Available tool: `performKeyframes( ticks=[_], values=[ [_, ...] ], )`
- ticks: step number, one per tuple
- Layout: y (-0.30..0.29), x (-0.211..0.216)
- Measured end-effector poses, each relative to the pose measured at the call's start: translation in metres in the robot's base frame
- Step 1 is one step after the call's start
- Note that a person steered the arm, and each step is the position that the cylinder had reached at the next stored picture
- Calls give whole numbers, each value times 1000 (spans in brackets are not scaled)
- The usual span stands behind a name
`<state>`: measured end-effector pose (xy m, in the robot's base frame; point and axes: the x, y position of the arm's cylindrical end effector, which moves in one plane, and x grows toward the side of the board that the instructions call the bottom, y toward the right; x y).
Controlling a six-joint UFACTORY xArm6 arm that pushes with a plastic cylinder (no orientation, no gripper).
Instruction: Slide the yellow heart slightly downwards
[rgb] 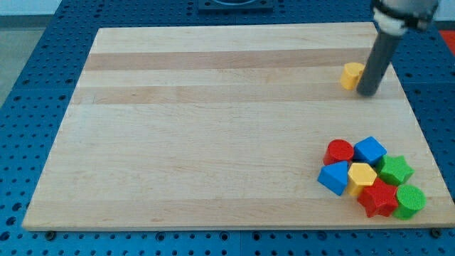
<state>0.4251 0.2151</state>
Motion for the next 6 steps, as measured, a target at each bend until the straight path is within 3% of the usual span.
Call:
performKeyframes(
  ticks=[1, 3, 4, 5, 6],
  values=[
    [-6, 38],
    [63, -73],
    [53, -146],
    [-3, -135],
    [-32, -81]
  ],
)
